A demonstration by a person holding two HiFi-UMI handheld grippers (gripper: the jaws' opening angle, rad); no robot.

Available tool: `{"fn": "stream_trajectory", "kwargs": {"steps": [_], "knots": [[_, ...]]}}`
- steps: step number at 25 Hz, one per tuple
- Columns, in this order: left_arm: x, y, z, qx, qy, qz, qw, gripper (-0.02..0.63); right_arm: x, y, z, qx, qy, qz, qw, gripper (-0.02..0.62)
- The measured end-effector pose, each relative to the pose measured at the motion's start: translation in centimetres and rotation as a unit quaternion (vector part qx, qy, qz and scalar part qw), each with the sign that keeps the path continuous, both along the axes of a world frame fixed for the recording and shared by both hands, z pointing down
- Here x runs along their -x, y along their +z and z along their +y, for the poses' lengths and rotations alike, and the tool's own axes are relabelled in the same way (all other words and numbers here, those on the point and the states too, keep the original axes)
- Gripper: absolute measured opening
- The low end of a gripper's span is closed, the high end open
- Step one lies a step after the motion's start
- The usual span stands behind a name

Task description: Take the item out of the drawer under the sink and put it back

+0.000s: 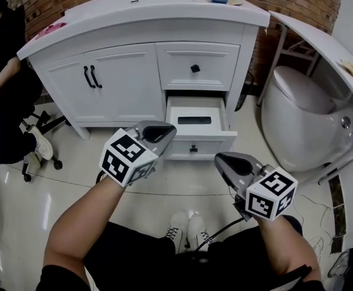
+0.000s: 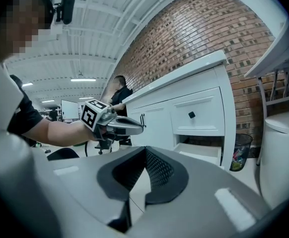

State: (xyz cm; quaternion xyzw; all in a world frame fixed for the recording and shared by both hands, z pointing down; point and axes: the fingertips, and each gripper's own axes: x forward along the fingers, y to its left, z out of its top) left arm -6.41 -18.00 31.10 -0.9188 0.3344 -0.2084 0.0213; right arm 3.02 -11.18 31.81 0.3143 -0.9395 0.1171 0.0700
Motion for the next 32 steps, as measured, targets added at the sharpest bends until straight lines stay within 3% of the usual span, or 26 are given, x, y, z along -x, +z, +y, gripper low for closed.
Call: {"fn": "stream_trajectory", "kwargs": {"steps": [8,15,28,32], "knots": [[-0.6,-3.4,6.4,-0.003,0.002,0.096,0.9954,0.006,-1.4,-1.2,0.4,0.005,0.003,-0.017,1.0,0.003],[0.0,0.7,7.3,0.03,-0.031,0.158,0.9865,0.006,-1.6,-0.5,0.7,0.013,0.001,-0.012,1.0,0.003],[-0.5,2.3,8.4,0.031,-0.022,0.165,0.9855,0.006,-1.0,1.5,2.1,0.031,0.013,-0.004,0.999,0.003],[-0.4,1.3,8.9,0.043,-0.022,0.201,0.9783,0.006,-1.4,1.2,1.7,0.032,0.02,-0.012,0.999,0.003]]}}
